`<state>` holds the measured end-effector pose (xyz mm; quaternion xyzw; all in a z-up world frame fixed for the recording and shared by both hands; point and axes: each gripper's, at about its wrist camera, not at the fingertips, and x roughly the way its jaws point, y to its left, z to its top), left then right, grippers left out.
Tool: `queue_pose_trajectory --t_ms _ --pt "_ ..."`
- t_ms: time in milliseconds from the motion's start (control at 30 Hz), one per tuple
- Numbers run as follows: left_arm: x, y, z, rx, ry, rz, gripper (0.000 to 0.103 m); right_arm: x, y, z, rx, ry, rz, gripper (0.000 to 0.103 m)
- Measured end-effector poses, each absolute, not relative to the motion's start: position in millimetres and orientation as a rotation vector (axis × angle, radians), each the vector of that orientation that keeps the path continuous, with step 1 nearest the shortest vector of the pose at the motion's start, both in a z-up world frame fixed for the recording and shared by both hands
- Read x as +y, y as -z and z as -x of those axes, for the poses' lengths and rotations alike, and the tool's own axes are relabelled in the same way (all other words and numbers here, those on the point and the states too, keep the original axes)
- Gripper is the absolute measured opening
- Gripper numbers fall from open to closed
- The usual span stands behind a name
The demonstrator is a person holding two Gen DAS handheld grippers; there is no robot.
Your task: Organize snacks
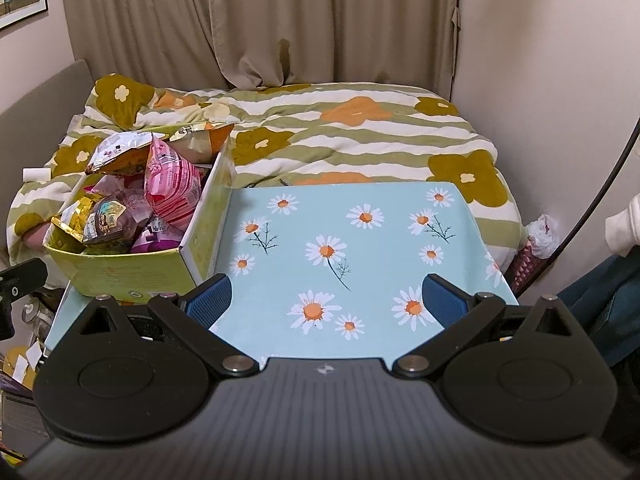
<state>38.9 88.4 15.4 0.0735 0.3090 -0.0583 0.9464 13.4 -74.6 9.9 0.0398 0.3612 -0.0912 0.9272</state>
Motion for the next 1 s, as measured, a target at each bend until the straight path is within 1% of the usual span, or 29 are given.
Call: queue_pose_trajectory --t_ms 733,1000 --pt "102 -13 -43 0.664 0.114 -0.112 0.103 -70 -11 -15 0.738 0.186 -0.082 0.103" --pt "105 -15 -46 0.645 0.130 -0.107 0.103 -64 -15 -18 0.734 0.187 -0.081 0.103"
